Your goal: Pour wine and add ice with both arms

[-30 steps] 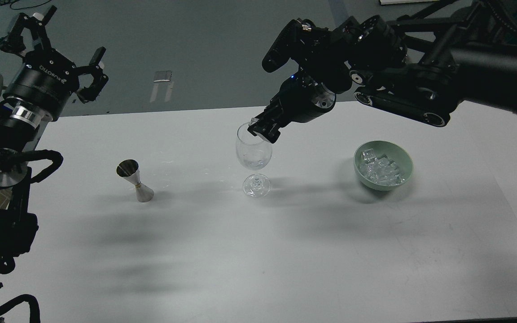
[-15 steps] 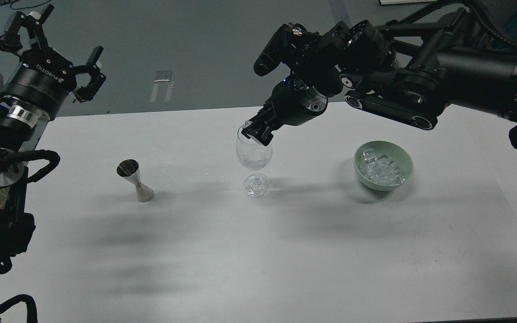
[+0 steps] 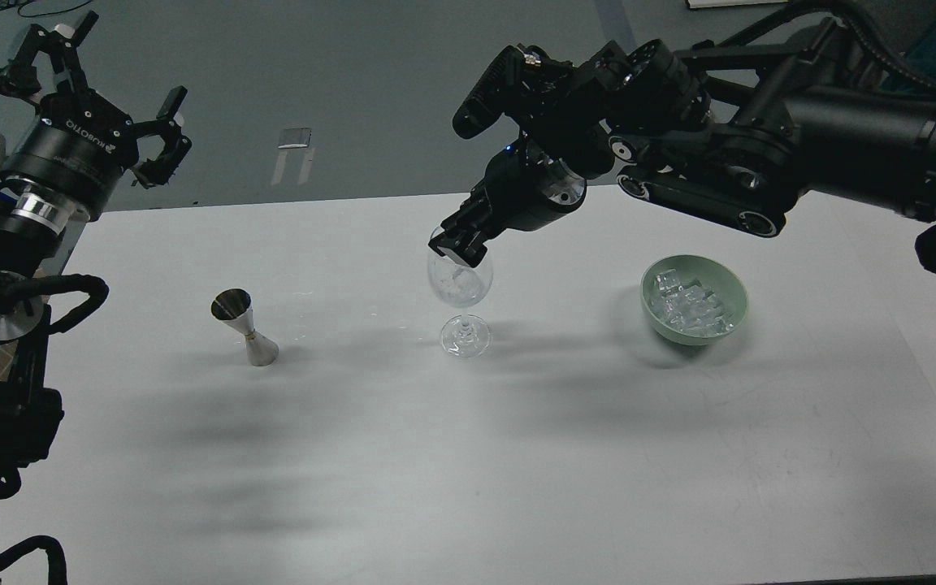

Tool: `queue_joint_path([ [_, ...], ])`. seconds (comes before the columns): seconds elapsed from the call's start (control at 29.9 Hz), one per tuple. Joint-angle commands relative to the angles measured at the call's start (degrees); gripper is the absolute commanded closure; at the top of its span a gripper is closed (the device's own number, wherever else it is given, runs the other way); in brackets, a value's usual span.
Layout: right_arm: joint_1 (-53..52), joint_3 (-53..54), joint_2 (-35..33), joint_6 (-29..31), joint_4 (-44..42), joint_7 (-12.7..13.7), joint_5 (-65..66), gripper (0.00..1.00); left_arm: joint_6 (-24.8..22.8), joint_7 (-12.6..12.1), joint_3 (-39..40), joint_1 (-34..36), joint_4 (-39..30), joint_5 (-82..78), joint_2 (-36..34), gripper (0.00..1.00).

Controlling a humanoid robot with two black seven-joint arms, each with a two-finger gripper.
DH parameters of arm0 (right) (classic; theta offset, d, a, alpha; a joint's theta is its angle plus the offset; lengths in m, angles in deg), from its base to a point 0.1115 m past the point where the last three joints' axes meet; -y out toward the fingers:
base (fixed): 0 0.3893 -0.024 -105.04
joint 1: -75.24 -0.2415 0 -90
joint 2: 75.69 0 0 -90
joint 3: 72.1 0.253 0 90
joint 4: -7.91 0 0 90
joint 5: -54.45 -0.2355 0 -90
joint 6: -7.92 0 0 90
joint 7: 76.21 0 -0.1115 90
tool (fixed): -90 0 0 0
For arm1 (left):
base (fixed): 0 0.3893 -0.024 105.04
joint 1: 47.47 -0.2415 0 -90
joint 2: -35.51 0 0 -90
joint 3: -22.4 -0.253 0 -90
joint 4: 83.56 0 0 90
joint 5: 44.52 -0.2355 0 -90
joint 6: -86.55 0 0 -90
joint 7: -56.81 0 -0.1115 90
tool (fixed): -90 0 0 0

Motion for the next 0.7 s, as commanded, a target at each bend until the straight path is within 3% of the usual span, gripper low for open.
queue_joint_path([
  [0.0,-0.2,0.1,-0.2,0.0,-0.1,0.0,0.0,0.68,0.0,0.0,0.0,-0.1,0.0,0.0,0.1,0.02],
  [0.17,-2.5,3.8,-1.6,0.0,-1.8,0.0,-0.7,0.66,0.0,0.0,0.0,0.0,0.0,0.0,-0.1,0.02],
  [0.43,-6.2,11.4,-8.8,-0.3,-8.3,0.5,-10.0,0.53,-0.1,0.0,0.0,-0.1,0.0,0.0,0.1,0.02],
  [0.53,-5.5,13.5,-12.4,-2.0,-9.0,0.7,-15.8,0.42,-0.1,0.0,-0.1,-0.1,0.1,0.0,0.1,0.02],
  [0.67,1.1,19.7,-18.0,-9.5,-9.0,0.7,-31.4,0.16,-0.1,0.0,-0.1,-0.2,0.2,0.0,0.1,0.02],
])
